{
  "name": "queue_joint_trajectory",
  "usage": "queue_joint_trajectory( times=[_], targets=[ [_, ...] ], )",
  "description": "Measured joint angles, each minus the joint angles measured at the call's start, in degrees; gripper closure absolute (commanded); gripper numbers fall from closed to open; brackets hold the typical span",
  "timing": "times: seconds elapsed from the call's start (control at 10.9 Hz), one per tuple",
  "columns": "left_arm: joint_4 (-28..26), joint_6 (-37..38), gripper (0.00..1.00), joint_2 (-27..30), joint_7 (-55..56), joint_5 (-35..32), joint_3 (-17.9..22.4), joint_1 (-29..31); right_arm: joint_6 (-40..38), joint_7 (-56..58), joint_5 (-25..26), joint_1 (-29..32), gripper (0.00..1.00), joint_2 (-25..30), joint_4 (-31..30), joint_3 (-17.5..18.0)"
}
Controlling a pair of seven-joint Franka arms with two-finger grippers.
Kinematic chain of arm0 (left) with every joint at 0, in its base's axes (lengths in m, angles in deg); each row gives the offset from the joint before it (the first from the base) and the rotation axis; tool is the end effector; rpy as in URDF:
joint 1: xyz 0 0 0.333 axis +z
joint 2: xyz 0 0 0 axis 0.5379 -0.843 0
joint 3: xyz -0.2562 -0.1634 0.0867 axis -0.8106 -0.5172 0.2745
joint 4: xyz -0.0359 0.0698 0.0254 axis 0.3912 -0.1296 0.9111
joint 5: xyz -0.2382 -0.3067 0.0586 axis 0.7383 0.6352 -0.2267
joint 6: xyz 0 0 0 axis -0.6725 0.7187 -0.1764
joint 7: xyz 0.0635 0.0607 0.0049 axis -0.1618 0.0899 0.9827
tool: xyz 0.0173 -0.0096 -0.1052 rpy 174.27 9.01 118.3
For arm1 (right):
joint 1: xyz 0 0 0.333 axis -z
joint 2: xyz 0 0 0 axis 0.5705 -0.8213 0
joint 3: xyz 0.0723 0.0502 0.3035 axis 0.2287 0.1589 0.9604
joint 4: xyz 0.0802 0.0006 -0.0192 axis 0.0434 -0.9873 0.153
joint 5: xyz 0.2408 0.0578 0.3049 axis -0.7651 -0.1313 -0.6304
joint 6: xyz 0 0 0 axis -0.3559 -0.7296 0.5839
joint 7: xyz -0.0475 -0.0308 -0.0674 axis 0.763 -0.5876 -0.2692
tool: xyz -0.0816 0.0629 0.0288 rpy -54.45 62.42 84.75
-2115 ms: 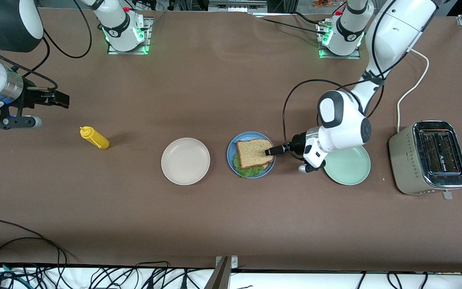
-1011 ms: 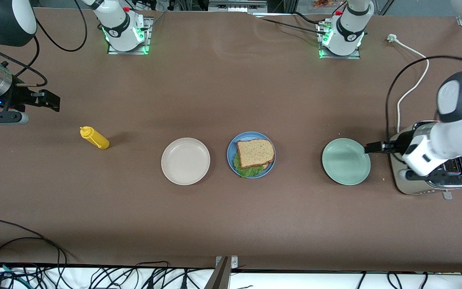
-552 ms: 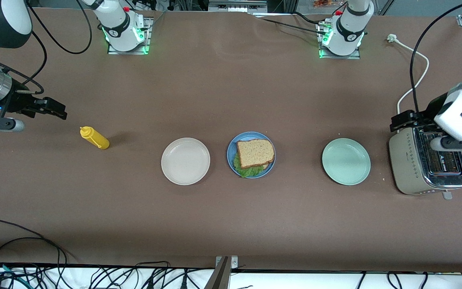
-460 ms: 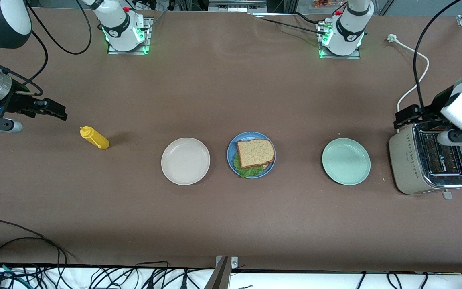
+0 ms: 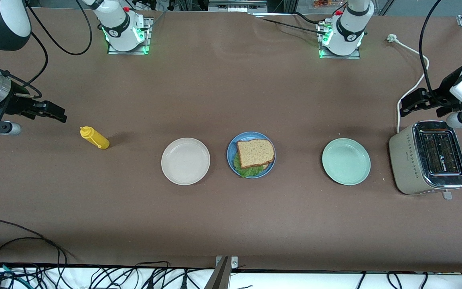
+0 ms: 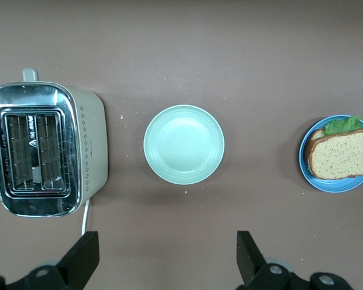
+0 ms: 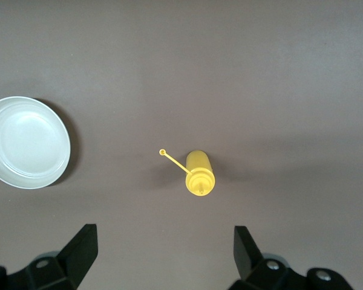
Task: Make sandwich in blue plate with both arms
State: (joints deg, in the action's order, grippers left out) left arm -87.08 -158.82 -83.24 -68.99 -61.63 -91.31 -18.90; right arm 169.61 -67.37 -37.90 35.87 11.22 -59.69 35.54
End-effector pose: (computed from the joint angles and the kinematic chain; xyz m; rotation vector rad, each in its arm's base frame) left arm 0.5919 -0.0415 0.6229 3.1384 0.0114 -0.0536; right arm 0.5862 0.0116 0.5357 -3.1278 0.1634 0.0580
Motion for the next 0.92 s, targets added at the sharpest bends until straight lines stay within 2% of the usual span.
queue_joint_trajectory(
  times=[0.18,0.28,0.55,0.74,0.92],
  targets=[
    [-0.9,0.6,0.0,1.6,-0.1,0.0,9.1,-8.6,0.0,0.0,0.0,0.1,0.0,0.0,0.0,0.0],
    [-2.2,0.7,0.0,2.5,-0.1,0.0,11.2,-10.4,0.1,0.0,0.0,0.1,0.0,-0.1,0.0,0.0],
    [-8.9,-3.2,0.0,6.5,-1.0,0.6,13.2,-11.0,0.1,0.0,0.0,0.1,0.0,-0.1,0.1,0.0],
    [-10.5,-3.8,0.0,8.1,-1.5,4.2,15.6,-11.5,0.1,0.0,-0.1,0.2,0.0,-0.1,0.1,0.0],
    [-11.0,-3.9,0.0,8.9,-1.9,4.7,16.9,-11.8,0.1,0.0,-0.1,0.2,0.0,-0.1,0.1,0.0]
  ],
)
